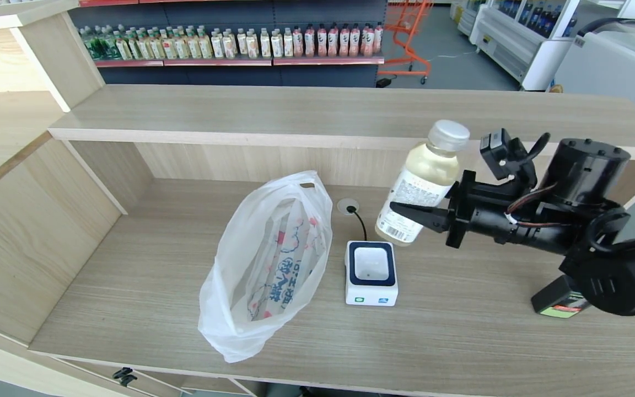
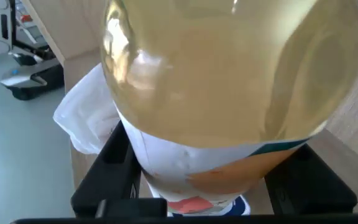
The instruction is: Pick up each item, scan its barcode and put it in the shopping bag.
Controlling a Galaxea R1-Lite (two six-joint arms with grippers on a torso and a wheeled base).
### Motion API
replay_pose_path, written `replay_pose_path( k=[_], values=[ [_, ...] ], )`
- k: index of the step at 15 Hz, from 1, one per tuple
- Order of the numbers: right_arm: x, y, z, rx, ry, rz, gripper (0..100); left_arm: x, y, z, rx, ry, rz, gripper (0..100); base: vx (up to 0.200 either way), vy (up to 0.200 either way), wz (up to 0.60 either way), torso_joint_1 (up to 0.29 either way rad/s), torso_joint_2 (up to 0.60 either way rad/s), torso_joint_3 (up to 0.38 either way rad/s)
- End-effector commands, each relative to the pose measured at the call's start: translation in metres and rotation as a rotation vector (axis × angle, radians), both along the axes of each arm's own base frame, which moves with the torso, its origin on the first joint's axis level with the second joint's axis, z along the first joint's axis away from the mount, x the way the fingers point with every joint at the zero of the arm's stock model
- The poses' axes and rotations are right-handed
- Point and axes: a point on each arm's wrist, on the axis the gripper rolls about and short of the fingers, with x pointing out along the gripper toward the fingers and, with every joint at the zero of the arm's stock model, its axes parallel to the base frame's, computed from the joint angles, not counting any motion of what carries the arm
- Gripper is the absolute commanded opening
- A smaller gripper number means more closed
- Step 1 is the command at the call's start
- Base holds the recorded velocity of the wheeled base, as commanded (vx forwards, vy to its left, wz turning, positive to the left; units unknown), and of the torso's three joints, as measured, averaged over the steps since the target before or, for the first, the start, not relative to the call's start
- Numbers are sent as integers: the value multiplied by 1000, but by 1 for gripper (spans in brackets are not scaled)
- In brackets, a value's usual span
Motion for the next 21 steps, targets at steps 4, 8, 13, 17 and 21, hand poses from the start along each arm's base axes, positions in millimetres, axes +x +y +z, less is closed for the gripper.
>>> replay_pose_path(
  k=[4, 8, 13, 17, 21],
  values=[
    [-69, -14, 41, 164, 253, -98, 0, 0, 0, 0, 0, 0, 0, 100, 0, 0, 0, 0, 0, 0],
    [-76, -17, 38, 178, 297, -96, 0, 0, 0, 0, 3, 0, 0, 100, 0, 0, 0, 0, 0, 0],
    [-80, -15, 25, 179, 380, -88, 0, 0, 0, 0, 3, 0, 0, 100, 0, 0, 0, 0, 0, 0],
    [-82, -11, 25, 176, 386, -70, 0, 0, 0, 0, 1, 0, 0, 100, 0, 50, 0, 1, -1, 1],
    [-83, -3, 22, 200, 454, -42, 0, 0, 0, 0, -5, -1, 1, 100, 0, 200, 0, 4, 1, 2]
  ],
)
